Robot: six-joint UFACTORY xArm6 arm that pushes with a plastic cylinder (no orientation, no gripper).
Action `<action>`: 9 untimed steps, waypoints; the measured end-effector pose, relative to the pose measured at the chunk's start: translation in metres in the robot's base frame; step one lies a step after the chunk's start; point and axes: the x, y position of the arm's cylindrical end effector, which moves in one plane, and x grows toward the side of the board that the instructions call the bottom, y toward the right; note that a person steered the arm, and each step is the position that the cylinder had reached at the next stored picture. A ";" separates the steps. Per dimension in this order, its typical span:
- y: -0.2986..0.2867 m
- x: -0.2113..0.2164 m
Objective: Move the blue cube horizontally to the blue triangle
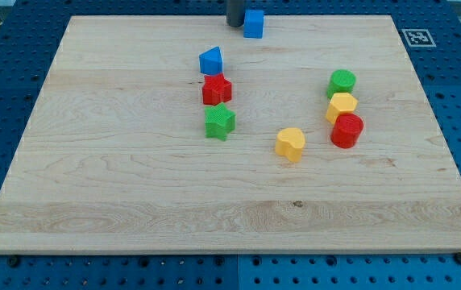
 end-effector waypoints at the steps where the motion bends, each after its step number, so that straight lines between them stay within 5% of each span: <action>1: 0.019 0.002; 9: 0.119 0.032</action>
